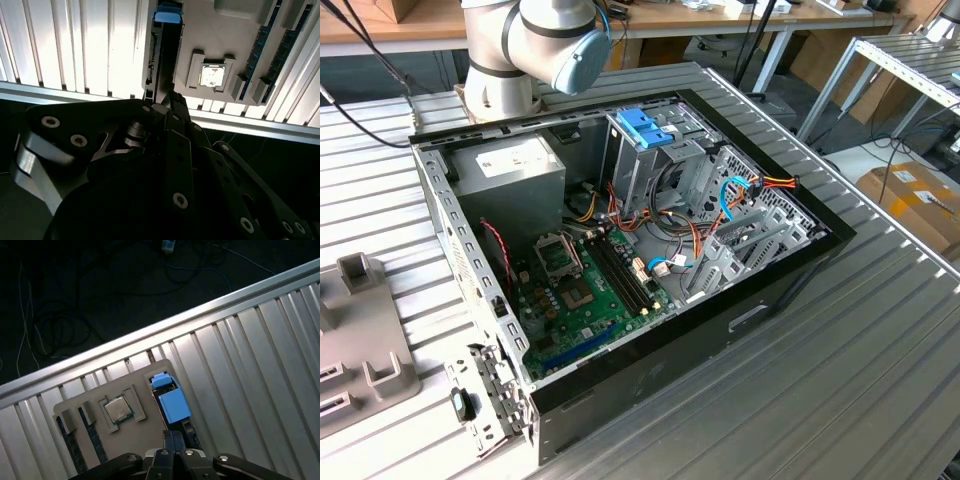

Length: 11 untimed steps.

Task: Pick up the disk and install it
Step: 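Pick up the disk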

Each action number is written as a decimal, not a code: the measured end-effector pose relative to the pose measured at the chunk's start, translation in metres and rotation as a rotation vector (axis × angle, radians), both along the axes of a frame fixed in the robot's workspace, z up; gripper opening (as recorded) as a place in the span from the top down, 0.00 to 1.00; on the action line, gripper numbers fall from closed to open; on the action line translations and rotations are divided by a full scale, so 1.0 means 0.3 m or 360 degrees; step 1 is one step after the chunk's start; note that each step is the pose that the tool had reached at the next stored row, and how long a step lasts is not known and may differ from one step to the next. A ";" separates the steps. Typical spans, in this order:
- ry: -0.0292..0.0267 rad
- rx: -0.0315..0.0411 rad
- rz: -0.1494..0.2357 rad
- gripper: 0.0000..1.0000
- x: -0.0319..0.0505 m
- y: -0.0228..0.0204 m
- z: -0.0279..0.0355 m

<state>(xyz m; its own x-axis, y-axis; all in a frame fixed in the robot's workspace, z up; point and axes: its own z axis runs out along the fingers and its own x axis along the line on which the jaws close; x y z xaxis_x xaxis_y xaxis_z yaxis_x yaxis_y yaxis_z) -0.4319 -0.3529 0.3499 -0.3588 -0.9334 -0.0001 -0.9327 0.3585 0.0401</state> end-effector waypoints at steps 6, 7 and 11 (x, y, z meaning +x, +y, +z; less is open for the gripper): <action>0.00001 0.0000 0.0195 0.89 0.000 0.000 -0.001; 0.00000 0.0000 0.0223 0.89 0.000 0.000 -0.001; 0.00000 0.0000 0.0358 0.89 0.000 0.000 -0.002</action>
<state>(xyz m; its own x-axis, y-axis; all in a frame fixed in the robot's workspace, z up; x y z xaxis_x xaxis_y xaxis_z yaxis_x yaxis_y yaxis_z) -0.4319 -0.3529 0.3492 -0.1416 -0.9899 -0.0001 -0.9891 0.1415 0.0401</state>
